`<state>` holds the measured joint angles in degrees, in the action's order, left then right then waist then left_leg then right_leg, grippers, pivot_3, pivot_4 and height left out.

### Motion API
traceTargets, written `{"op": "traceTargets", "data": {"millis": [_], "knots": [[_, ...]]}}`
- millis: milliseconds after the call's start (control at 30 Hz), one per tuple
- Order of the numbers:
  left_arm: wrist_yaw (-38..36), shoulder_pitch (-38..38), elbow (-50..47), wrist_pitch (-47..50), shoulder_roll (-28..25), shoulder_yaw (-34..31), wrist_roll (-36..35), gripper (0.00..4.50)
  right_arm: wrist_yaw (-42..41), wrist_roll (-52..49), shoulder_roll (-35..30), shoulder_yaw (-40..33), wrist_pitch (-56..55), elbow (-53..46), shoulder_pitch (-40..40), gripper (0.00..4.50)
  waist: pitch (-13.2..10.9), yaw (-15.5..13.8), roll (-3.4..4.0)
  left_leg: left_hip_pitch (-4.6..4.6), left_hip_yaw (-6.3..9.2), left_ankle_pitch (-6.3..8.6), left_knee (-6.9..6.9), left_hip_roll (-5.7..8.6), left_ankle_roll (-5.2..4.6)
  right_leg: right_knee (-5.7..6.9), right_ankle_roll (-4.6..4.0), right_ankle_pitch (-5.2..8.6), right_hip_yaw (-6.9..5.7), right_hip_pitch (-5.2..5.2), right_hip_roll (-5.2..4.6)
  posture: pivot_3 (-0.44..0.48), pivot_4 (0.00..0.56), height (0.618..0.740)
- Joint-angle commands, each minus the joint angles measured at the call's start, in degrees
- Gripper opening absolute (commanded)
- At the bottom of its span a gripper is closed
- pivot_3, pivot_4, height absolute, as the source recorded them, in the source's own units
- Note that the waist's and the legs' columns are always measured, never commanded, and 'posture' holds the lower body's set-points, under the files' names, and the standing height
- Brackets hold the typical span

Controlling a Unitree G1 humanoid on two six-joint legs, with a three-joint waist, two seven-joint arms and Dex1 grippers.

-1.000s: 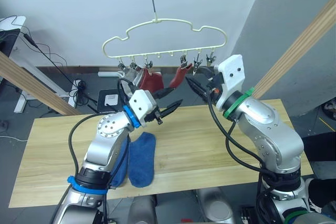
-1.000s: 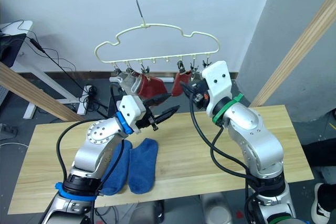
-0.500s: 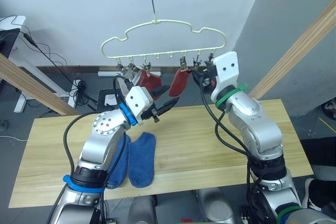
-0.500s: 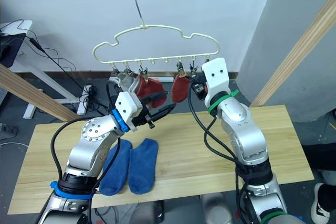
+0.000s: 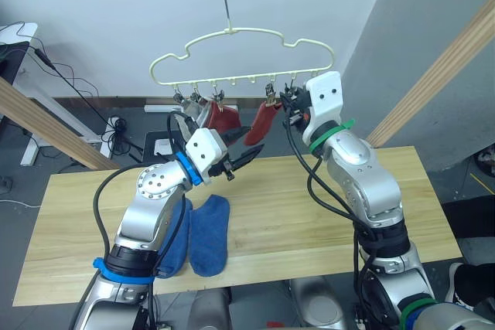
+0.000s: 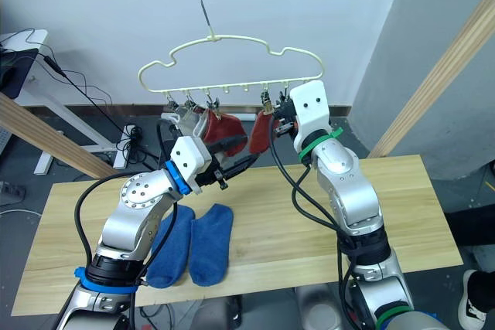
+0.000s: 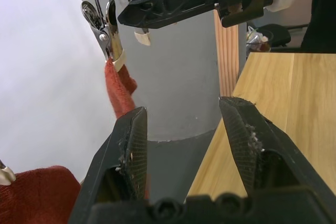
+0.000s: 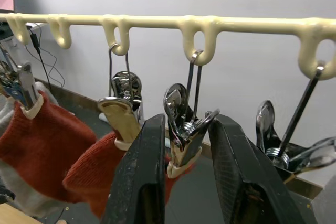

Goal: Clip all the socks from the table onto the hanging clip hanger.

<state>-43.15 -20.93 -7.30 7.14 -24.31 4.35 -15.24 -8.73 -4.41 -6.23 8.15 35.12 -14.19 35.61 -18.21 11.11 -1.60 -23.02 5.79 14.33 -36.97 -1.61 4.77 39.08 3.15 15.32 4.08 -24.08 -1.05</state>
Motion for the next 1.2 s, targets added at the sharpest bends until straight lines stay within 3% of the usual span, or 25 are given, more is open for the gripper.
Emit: {"op": "traceTargets", "data": {"millis": [33, 600, 1200], "knots": [[-0.13, 0.35, -1.45, -1.25, 0.21, 0.12, 0.22, 2.42, -0.65, 1.14, 0.47, 1.22, -2.56, -0.75, 1.63, 1.25, 0.00, 0.01, 0.00, 0.00, 0.00, 0.00, 0.00, 0.00, 0.00, 0.00, 0.00, 0.00, 0.00, 0.00, 0.00, -0.245, 0.280, 0.740], [-0.22, 1.32, -2.11, -1.45, 0.09, 0.79, 1.11, 2.42, -1.52, 1.90, 1.95, 2.18, -5.23, 2.83, 3.29, 1.25, 0.00, 0.00, 0.00, 0.00, 0.00, 0.00, 0.00, 0.00, 0.00, 0.01, 0.00, 0.00, 0.00, 0.00, 0.00, -0.238, 0.275, 0.740], [-0.49, 1.21, -1.83, -1.79, 0.20, 1.48, 1.26, 2.42, 1.16, 2.42, 2.55, 0.27, -1.89, -0.34, 0.65, 1.25, 0.00, 0.00, 0.00, 0.00, 0.00, 0.00, 0.00, 0.00, 0.00, 0.01, 0.00, 0.00, 0.01, 0.00, 0.00, -0.248, 0.273, 0.740]]}}
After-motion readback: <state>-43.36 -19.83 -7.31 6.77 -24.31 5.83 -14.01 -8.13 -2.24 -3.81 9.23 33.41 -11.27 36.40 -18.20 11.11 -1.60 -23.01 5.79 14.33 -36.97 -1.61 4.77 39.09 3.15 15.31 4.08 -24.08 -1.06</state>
